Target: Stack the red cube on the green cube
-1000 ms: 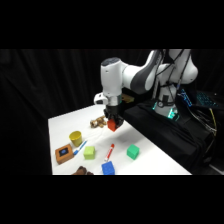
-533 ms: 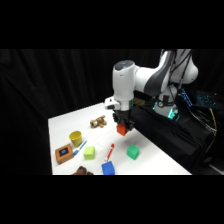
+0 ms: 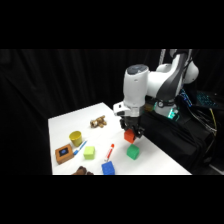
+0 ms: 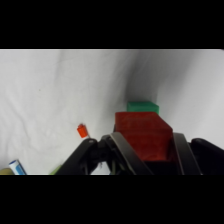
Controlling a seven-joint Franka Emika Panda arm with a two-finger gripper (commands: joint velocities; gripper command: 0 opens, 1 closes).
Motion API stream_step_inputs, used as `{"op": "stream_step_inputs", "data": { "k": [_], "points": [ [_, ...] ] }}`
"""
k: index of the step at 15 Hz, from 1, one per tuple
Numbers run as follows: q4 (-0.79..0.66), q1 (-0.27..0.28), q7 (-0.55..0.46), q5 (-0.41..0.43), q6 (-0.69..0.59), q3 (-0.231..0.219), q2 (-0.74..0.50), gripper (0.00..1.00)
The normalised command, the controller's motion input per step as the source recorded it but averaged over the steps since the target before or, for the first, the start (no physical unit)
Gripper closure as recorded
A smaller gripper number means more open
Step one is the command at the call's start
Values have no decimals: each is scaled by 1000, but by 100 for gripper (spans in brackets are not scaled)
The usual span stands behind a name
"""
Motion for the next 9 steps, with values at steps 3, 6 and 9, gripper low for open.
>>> {"op": "stream_step_inputs", "data": {
  "k": [3,6,9],
  "points": [
    [-73,39,11,175,236,55,14,74],
    [-60,17,-35,165,261,41,44,74],
    [-43,-4,-66,156,253,33,79,74]
  ]
}}
